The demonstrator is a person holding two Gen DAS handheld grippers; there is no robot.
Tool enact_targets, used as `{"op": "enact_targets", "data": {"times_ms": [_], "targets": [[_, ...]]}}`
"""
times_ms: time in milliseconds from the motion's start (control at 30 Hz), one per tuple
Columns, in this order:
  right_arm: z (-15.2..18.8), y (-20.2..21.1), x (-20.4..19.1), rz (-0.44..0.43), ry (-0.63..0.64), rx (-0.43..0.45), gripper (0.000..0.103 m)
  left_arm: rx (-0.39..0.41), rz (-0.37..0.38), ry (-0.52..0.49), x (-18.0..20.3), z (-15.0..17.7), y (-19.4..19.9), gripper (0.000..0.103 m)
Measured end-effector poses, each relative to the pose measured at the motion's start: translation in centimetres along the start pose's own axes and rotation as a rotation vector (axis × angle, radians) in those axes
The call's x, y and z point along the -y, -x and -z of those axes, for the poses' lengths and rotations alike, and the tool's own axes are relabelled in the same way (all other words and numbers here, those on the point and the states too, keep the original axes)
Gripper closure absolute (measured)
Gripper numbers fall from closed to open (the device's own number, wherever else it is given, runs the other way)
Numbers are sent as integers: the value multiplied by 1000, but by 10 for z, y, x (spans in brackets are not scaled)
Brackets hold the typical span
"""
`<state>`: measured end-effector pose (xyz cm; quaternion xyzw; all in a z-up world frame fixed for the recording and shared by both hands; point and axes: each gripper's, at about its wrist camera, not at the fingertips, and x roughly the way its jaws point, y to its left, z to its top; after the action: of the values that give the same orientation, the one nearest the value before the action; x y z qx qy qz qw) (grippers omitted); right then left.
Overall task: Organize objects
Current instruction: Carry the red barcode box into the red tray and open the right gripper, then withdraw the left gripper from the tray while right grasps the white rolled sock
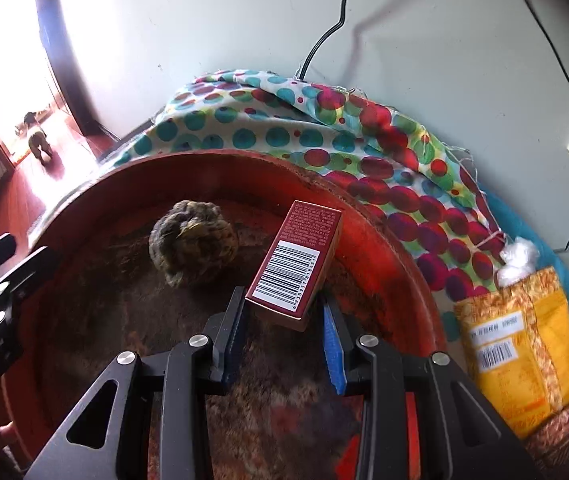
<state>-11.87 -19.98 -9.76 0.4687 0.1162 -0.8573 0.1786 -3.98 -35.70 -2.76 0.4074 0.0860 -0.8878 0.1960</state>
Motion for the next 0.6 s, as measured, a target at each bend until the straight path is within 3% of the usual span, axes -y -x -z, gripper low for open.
{"op": "enact_targets", "data": {"times_ms": [267,367,600], "targets": [[1,-14,2,15,35,-6,68,-2,-40,-74,10,11,19,38],[4,-9,2,19,33,6,44,2,-27,-95,18,18,32,38],[37,47,13,-29,-4,102,42,42,43,-105,42,31,69,38]]}}
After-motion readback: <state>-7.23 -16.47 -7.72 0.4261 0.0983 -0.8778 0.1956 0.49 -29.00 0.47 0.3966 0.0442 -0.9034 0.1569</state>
